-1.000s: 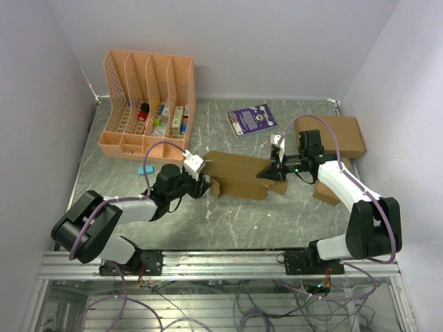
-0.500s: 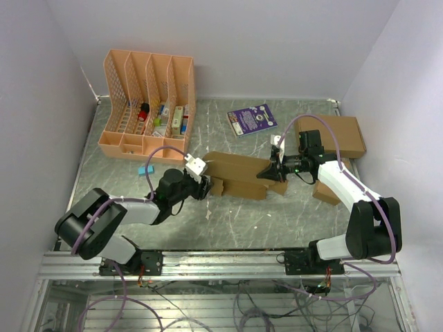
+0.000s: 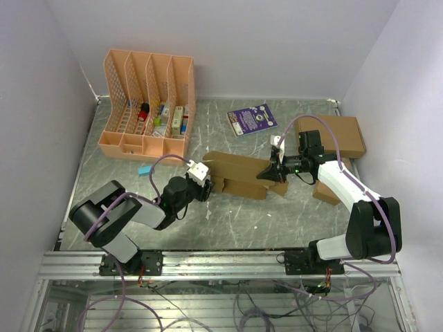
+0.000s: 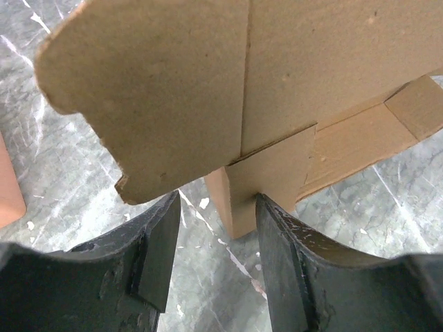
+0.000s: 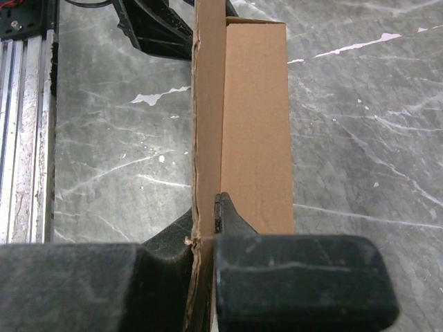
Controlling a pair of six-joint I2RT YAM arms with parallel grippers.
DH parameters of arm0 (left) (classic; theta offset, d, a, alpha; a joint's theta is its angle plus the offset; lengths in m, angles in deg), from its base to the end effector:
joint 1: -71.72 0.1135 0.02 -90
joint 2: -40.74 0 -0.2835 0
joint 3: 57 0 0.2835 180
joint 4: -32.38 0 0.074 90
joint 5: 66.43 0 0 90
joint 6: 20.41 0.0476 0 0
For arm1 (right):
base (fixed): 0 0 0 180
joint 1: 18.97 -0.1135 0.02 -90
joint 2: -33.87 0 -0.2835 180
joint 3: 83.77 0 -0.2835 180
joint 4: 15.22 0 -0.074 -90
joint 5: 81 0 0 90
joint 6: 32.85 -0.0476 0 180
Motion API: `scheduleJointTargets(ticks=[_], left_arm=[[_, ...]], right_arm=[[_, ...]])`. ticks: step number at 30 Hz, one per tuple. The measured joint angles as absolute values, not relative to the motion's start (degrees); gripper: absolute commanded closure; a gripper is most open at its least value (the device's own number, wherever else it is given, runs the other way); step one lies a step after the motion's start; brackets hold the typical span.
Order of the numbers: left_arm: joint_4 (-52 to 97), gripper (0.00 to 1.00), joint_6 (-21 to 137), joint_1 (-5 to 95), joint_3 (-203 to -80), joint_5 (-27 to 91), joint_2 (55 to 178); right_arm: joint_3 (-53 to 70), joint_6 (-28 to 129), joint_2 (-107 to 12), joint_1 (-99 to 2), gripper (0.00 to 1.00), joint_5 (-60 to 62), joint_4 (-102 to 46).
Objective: Fold the paper box
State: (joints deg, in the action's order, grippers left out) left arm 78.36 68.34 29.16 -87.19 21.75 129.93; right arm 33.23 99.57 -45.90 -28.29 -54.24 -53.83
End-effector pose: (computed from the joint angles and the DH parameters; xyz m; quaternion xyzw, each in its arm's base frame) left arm 0.2076 -0.1886 0.1266 0.2668 0.7358 -0.2206 0.5820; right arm 0.2845 0.0898 0.2322 -0.4951 0.6634 0.4076 0.3855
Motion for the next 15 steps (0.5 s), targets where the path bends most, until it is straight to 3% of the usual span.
scheduleJointTargets(ticks=[15], left_arm=[[90.42, 0.42, 69.36, 26.42, -85.2, 15.82, 136.14]], right_arm=[[33.23, 99.15, -45.9, -28.29, 1.0, -55.05, -53.96]])
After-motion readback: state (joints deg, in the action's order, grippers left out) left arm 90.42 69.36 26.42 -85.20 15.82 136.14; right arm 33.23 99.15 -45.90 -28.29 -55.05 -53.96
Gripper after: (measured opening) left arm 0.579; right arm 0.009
